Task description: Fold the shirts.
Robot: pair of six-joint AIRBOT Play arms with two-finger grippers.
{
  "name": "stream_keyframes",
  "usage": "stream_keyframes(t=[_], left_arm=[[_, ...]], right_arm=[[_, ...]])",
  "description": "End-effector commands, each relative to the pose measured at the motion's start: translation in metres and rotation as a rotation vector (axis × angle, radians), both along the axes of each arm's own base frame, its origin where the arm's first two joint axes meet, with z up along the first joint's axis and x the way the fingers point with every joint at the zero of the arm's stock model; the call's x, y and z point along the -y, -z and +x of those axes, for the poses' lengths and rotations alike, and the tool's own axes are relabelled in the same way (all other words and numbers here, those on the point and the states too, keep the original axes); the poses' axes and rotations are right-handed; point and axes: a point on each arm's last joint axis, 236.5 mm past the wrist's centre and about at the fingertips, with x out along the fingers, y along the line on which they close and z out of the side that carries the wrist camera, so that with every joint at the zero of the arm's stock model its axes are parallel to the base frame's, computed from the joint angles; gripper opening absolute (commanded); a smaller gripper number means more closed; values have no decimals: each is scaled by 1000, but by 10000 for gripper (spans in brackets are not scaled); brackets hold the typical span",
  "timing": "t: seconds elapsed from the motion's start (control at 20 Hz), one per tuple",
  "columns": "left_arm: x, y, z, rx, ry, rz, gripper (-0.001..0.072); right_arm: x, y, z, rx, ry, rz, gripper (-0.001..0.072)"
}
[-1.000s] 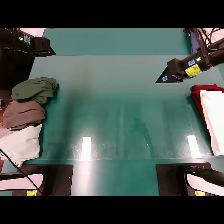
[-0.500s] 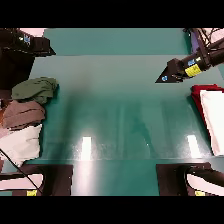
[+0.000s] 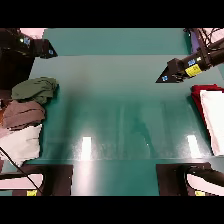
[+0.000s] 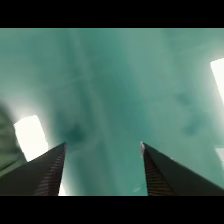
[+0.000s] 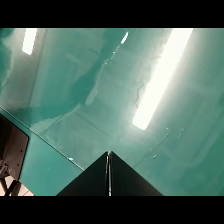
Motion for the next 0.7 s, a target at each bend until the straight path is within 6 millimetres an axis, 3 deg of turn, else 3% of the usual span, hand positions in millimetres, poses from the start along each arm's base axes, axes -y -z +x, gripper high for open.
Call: stream_keyframes(t=[0.0,0.1,0.3,0.4,0.5,0.55,0.65], left_arm=[[-71,48,5,-84,-123,279,563],[-100,91,4,-163,-183,352,564],[-130,179,-11,-331,-231,347,564],[-135,204,-14,-369,-232,349,564],[-139,214,-9,-367,-229,365,562],[-139,214,-6,-353,-230,366,518],[-139,210,0,-329,-232,364,96]], right_arm=[[0,0,0,5,-7,-2,22],[0,0,0,5,-7,-1,22],[0,0,0,5,-7,-1,22],[0,0,1,8,-5,0,22],[-2,-1,3,18,-2,4,22],[-2,-1,4,21,1,5,22],[-2,-2,6,28,6,7,22]])
